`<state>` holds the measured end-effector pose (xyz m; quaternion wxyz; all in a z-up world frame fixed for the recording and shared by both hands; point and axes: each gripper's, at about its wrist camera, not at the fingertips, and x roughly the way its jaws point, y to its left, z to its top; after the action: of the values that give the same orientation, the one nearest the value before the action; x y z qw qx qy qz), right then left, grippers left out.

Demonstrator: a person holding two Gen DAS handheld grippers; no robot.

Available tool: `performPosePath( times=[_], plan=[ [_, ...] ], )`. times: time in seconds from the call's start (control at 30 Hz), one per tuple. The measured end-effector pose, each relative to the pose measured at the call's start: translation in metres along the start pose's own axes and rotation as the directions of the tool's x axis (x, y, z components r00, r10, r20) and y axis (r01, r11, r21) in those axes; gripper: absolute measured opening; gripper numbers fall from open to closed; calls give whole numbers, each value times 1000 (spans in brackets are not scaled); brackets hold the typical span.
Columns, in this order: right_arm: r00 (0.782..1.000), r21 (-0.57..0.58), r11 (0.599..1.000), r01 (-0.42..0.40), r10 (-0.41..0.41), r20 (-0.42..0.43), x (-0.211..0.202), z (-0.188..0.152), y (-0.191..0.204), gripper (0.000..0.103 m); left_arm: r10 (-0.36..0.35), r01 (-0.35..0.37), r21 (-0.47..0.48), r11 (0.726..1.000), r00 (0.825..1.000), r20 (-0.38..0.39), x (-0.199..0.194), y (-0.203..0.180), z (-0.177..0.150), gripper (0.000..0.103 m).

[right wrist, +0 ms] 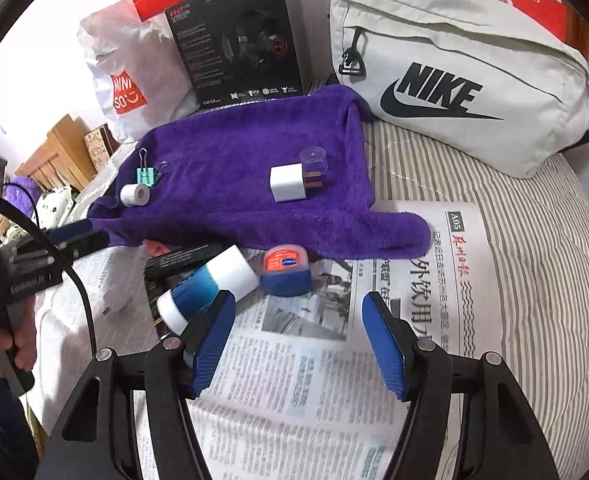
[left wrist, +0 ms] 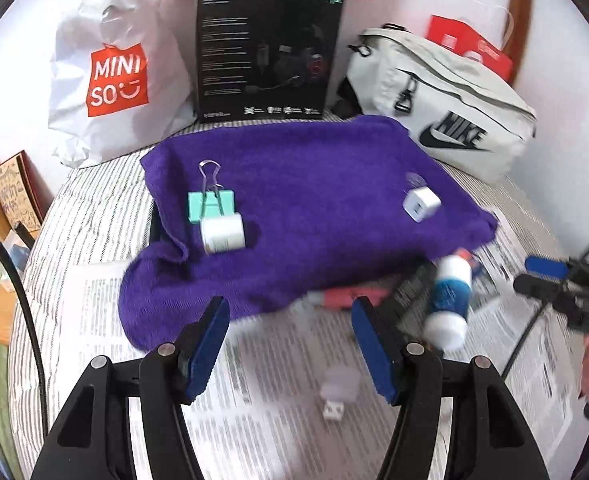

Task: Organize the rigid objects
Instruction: 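Grasp the white USB light with left tool while right tool grasps the Vaseline tin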

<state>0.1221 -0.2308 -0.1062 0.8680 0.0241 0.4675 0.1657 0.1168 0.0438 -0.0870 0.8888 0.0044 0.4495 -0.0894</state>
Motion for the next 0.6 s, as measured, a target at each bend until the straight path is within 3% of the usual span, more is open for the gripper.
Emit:
performPosePath(
  times=[0.3, 0.43, 0.53, 0.6],
  plan=[
    [1000, 18, 1000, -7, 6, 17, -22, -12, 2, 65, -27, 30, 60, 998, 998, -56, 12, -16, -23, 60],
    [1000, 21, 1000, -6, 6, 21, -29, -17, 1, 65, -16, 23, 96, 995, 997, -80, 19, -23, -29, 54],
    [1000, 18, 1000, -10, 10, 26, -34, -19, 2, 65, -3, 14, 106, 994, 995, -105, 26, -24, -31, 41],
    [1000, 12, 1000, -14, 13, 25, -35, -20, 4, 65, 11, 3, 132, 991, 995, -101, 27, -27, -33, 41]
  ],
)
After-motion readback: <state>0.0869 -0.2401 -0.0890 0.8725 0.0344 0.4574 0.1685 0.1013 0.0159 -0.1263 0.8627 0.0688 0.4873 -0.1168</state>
